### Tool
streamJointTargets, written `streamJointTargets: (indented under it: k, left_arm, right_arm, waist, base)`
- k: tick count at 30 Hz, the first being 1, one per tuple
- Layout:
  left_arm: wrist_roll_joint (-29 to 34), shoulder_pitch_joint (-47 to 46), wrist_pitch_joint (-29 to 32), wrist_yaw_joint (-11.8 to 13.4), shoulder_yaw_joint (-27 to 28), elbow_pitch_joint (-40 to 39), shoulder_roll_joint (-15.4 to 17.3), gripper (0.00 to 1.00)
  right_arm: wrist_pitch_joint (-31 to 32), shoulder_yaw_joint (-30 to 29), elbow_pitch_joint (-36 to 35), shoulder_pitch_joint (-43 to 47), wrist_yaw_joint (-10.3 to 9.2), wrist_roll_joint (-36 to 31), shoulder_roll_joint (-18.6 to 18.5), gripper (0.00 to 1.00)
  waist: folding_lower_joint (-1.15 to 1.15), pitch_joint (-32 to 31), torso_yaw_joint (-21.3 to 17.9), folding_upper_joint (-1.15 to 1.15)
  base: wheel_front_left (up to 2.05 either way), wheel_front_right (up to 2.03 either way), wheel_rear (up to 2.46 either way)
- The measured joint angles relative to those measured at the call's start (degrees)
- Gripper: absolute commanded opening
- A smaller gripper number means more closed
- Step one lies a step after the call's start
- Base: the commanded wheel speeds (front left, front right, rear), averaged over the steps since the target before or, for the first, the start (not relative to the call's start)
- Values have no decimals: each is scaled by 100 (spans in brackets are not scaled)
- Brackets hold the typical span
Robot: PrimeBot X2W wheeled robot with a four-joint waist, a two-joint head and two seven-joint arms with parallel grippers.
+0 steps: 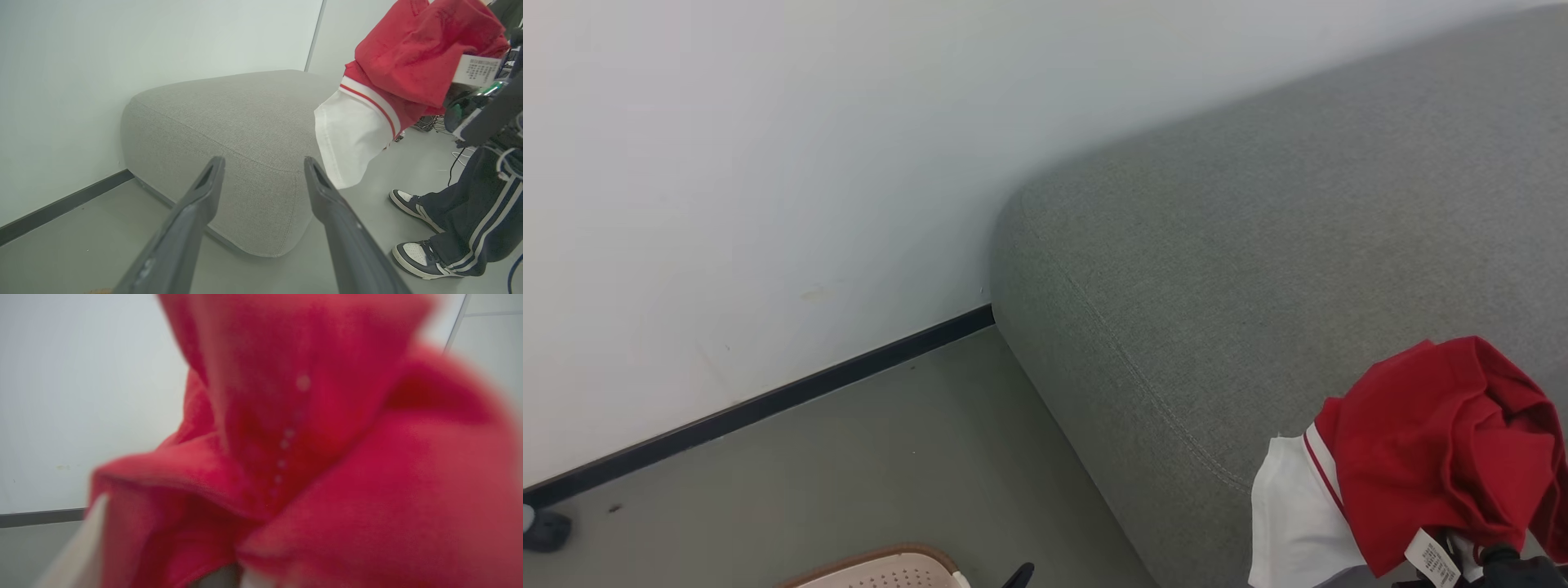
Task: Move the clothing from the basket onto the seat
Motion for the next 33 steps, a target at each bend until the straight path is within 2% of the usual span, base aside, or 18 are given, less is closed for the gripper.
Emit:
streamJointTargets:
  k: [11, 19, 26, 33]
  left_arm:
    - [0, 1, 0, 0, -201, -104, 71, 100]
    - [19, 4, 0, 0, -257, -304, 233, 100]
    - [57, 35, 0, -1, -118, -530, 558, 100]
    - [169, -75, 0, -1, -119, -746, 899, 100]
  right_arm:
    - [0, -103, 18, 2, -5, 4, 104, 0]
    - [0, -435, 97, -66, -7, 472, 255, 0]
    - [-1, -890, 209, -911, 4, 840, 189, 0]
    - [-1, -1193, 567, -1769, 165, 1326, 114, 0]
  waist:
    - [0, 34, 30, 0]
    - [0, 238, 104, 0]
    - [0, 608, 154, 0]
    - [1, 1035, 244, 0]
  base:
    - [0, 0, 0]
    - [0, 0, 0]
    - [0, 0, 0]
    - [0, 0, 0]
